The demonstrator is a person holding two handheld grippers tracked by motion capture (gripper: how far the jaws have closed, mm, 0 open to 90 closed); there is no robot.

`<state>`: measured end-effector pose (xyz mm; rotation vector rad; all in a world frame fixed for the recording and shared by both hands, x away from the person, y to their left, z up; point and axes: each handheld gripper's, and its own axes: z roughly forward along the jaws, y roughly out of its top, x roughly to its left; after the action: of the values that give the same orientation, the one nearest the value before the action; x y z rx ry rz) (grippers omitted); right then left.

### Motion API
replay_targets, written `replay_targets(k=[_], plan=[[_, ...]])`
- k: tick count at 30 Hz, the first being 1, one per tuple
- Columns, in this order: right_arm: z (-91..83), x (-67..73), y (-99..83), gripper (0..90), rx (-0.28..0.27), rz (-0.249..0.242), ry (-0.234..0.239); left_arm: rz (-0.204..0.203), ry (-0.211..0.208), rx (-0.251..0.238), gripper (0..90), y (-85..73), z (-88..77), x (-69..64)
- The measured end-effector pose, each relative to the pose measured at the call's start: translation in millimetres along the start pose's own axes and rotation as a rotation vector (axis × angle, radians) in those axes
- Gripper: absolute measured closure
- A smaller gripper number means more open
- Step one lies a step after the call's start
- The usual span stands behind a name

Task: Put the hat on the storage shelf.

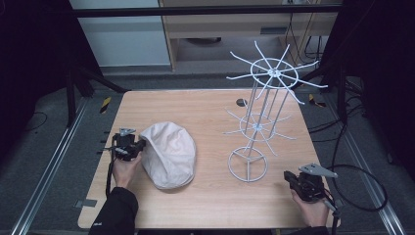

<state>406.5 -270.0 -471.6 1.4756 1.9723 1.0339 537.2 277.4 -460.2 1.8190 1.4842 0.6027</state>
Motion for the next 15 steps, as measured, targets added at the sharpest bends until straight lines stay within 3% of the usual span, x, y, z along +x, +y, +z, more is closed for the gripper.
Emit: replay_targets(k=[4,7,8,10,11,12,15], plan=[[-0.4,0.6,0.2,86.9,0.0,0.004,0.001,-0.009,0.009,-0.014,90.0,-1.9,-5.4,1.3],[-1.2,1.3,0.3,87.0,-0.001,0.004,0.001,0.002,0.004,-0.046,90.0,-3.5,-25.1,3.7],[-1.1,1.2,0.2,86.9,-0.002,-0.001,-0.002,0.023,-0.008,-0.083,90.0,-5.0,-41.9,2.1],[-0.9,1.7,0.1,86.9,0.0,0.003,-0.004,0.051,-0.03,-0.115,90.0,-6.8,-58.6,-3.9],[-0.9,1.7,0.1,86.9,0.0,0.003,-0.004,0.051,-0.03,-0.115,90.0,-6.8,-58.6,-3.9],[-0.8,1.9,0.2,86.9,0.0,-0.001,-0.005,0.067,-0.06,-0.14,90.0,-8.1,-71.9,-12.6],[-1.1,2.1,0.2,86.9,0.001,-0.001,-0.007,0.106,-0.132,-0.167,90.0,-9.8,-88.4,-35.5]])
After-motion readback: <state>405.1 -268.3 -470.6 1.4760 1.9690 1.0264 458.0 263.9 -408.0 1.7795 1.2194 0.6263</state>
